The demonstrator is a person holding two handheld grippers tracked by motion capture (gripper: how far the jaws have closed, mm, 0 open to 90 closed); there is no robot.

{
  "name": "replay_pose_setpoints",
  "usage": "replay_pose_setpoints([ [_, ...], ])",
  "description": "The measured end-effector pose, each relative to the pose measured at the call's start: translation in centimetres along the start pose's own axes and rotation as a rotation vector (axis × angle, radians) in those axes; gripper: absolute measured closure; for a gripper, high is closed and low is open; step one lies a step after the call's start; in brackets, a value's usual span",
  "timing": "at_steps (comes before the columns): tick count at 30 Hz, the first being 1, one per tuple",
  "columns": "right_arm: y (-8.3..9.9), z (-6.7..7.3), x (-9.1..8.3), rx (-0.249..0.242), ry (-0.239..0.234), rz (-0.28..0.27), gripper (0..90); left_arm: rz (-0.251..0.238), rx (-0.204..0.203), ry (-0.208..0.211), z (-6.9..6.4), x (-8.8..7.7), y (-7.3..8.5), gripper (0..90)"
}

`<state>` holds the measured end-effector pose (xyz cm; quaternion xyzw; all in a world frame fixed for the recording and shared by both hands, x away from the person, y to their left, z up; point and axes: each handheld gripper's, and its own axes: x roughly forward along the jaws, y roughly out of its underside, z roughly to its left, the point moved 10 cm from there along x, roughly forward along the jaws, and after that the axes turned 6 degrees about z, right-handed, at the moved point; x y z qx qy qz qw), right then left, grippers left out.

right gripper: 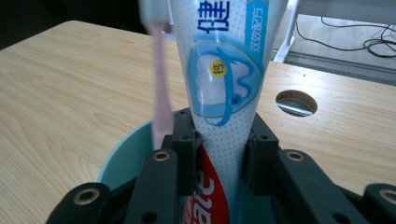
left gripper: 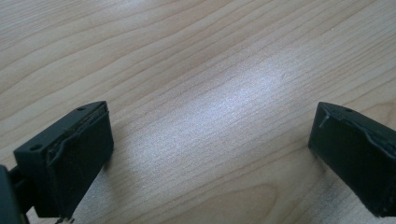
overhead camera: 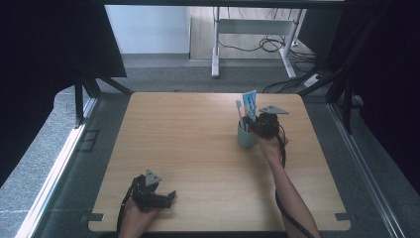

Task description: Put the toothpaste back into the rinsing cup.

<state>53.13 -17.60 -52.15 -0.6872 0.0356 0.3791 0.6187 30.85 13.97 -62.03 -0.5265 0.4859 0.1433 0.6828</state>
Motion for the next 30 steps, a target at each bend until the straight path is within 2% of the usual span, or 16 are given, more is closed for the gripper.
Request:
replay_pose_setpoints([
  [12,0.22,0.03,-0.15,0.005,-0.024,0.009,68.5,-0.003,-0.004,0.000,-0.02,0.02,-0.03,0.0],
  [20,0.38,0.19,-0.03,-0.010,-0.023,0.011,66.2,-0.003,-0.004,0.000,-0.02,0.02,-0.03,0.0],
  [30,0.08,0.23,-0.33,-0.033,-0.009,-0.002,55.6,-0.003,-0.004,0.000,-0.02,0.02,-0.03,0.0],
])
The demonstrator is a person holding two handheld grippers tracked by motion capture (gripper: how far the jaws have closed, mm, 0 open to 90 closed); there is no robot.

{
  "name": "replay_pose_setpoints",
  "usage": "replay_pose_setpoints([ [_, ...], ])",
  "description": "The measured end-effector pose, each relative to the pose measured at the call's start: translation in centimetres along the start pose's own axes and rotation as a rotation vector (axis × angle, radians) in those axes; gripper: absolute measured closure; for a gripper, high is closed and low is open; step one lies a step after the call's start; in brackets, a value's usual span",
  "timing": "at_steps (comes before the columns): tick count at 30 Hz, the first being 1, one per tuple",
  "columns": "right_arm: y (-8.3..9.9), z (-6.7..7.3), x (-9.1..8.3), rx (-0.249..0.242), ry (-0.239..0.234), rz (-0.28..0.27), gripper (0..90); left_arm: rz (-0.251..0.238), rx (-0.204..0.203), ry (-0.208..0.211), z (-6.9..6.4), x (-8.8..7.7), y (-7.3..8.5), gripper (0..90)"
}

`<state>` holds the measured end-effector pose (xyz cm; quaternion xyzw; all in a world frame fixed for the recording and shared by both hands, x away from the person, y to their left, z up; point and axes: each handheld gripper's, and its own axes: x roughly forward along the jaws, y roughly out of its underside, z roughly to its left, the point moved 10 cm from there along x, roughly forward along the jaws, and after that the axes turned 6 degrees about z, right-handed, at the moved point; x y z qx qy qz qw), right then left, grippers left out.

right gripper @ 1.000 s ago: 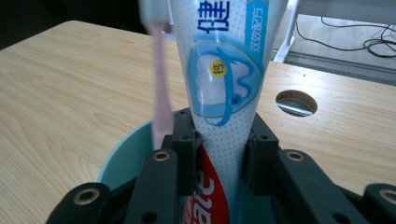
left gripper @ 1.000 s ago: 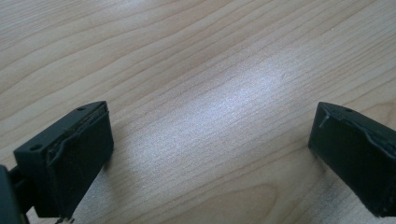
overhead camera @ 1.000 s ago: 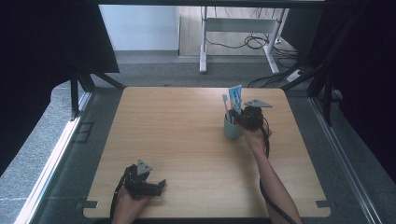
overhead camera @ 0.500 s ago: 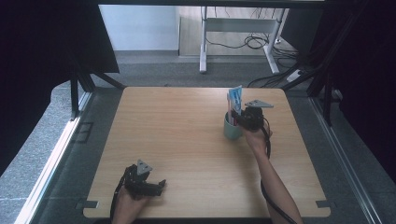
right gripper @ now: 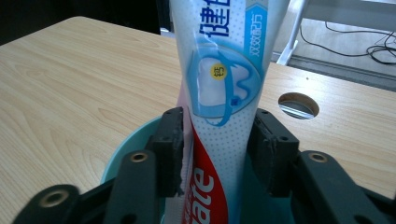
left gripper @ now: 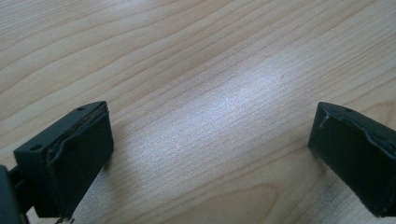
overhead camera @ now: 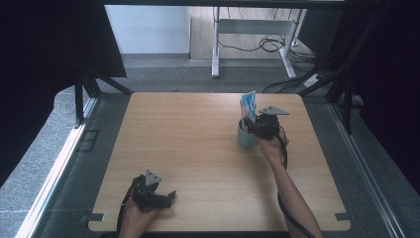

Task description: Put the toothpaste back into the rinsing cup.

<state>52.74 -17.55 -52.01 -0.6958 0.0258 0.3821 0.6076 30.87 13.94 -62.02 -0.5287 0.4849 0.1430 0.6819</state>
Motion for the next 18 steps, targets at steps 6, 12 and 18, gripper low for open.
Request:
replay_pose_setpoints([
  [6,0.02,-0.03,-0.11,-0.004,-0.001,0.003,48.1,0.000,0.000,0.000,0.00,0.00,0.00,0.0],
  [12,-0.02,0.04,-0.23,-0.012,-0.010,0.014,42.0,0.000,0.000,0.000,0.00,0.00,0.00,0.0],
  [18,-0.28,0.24,-0.60,-0.025,-0.009,0.015,37.6,0.000,0.000,0.000,0.00,0.00,0.00,0.0],
])
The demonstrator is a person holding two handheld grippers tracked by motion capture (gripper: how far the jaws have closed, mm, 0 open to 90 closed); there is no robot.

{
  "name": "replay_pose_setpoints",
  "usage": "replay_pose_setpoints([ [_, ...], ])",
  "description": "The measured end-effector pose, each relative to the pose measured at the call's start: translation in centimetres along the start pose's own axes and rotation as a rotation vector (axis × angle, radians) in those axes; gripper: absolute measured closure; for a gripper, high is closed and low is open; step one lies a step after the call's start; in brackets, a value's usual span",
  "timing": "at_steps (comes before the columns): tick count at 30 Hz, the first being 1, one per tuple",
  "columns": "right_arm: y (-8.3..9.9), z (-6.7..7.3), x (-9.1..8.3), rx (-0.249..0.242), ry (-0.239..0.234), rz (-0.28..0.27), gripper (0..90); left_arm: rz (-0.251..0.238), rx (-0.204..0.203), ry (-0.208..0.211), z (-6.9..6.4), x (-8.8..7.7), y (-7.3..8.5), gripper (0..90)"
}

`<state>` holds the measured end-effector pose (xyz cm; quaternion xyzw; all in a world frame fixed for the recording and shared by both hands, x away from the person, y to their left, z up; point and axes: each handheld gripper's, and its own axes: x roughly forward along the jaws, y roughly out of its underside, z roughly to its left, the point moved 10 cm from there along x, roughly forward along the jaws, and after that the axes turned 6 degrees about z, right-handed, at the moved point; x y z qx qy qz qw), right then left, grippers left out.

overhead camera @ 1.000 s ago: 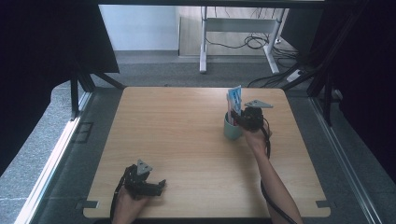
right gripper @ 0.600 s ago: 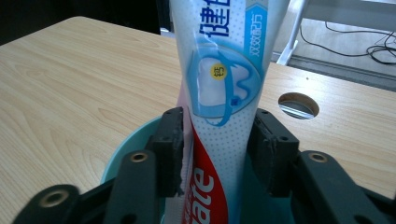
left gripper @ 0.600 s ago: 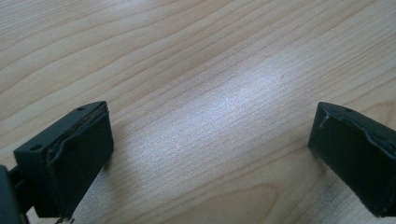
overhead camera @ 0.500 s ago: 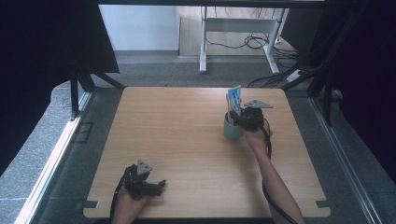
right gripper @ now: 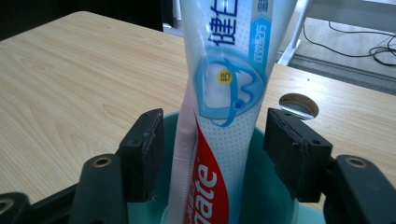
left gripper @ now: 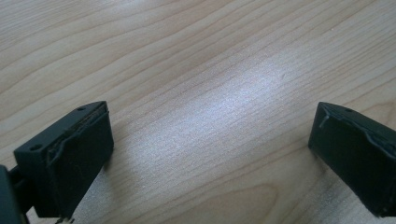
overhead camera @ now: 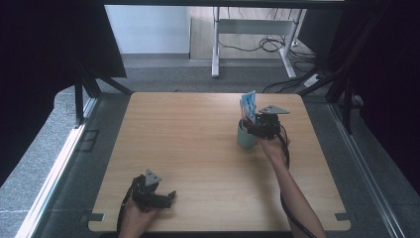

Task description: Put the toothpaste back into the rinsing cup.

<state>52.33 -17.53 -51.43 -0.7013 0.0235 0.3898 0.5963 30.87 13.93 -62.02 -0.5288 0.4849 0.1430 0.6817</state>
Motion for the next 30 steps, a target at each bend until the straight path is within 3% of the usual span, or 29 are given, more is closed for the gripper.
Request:
replay_pose_setpoints([
  [9,-0.3,0.6,-0.4,0.001,-0.037,0.011,28.8,0.000,0.000,0.000,0.0,0.0,0.0,0.0],
  [16,0.0,1.0,-0.3,-0.021,-0.039,0.047,17.3,-0.001,-0.001,0.000,0.0,0.0,0.0,0.0],
  [30,-0.1,1.7,-1.0,-0.079,-0.044,0.067,2.4,0.000,0.000,0.000,0.0,0.0,0.0,0.0],
])
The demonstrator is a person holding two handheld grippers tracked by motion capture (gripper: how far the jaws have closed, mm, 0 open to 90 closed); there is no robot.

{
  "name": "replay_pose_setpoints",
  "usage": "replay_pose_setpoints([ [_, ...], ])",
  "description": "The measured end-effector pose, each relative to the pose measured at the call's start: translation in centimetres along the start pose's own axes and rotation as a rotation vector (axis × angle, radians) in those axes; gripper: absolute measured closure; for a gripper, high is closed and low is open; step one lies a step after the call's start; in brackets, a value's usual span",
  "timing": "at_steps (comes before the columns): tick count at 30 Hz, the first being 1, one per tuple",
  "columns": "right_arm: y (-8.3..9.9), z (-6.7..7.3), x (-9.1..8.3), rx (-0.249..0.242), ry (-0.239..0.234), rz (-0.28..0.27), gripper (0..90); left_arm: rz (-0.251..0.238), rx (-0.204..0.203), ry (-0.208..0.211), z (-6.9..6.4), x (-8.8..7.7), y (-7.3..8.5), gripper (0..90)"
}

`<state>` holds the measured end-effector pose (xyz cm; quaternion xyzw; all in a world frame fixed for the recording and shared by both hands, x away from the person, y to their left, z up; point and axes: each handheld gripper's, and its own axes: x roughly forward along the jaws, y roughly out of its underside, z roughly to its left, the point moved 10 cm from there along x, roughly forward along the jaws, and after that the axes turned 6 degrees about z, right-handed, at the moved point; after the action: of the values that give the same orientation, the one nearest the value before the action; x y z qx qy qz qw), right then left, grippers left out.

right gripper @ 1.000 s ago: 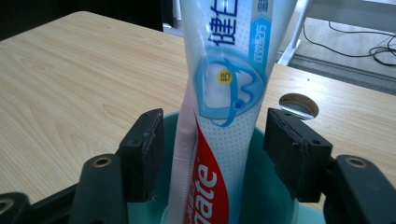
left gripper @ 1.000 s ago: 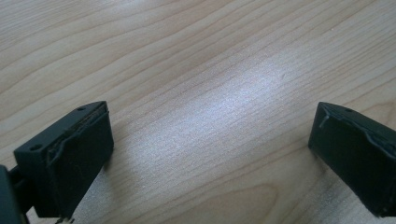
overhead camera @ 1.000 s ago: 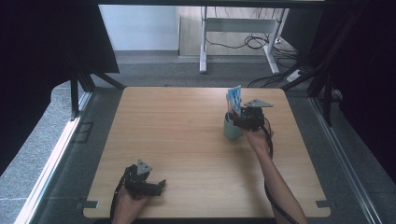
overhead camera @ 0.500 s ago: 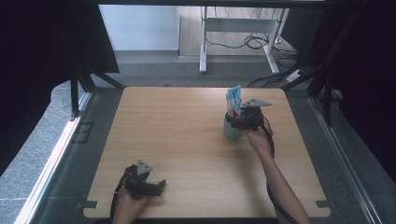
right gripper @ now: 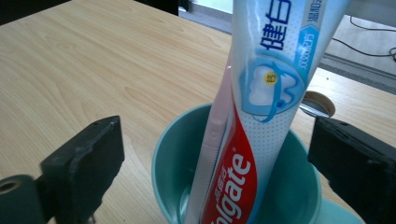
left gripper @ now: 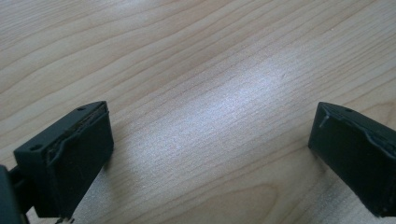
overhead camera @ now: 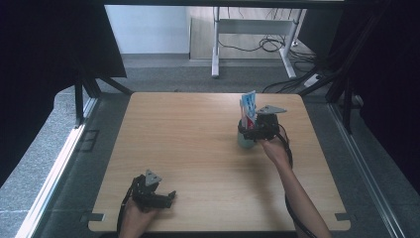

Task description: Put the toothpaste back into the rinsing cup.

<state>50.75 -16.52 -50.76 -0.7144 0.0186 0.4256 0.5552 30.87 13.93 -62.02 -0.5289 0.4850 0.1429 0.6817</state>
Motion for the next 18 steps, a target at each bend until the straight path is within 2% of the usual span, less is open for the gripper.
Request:
replay_pose_setpoints([
  [10,0.3,0.5,-1.1,-0.024,-0.006,0.005,1.0,0.000,0.000,0.000,0.0,0.0,0.0,0.0],
  [18,0.8,0.9,-2.2,-0.024,-0.024,0.008,1.0,0.000,0.001,0.000,0.0,0.0,0.0,0.0],
])
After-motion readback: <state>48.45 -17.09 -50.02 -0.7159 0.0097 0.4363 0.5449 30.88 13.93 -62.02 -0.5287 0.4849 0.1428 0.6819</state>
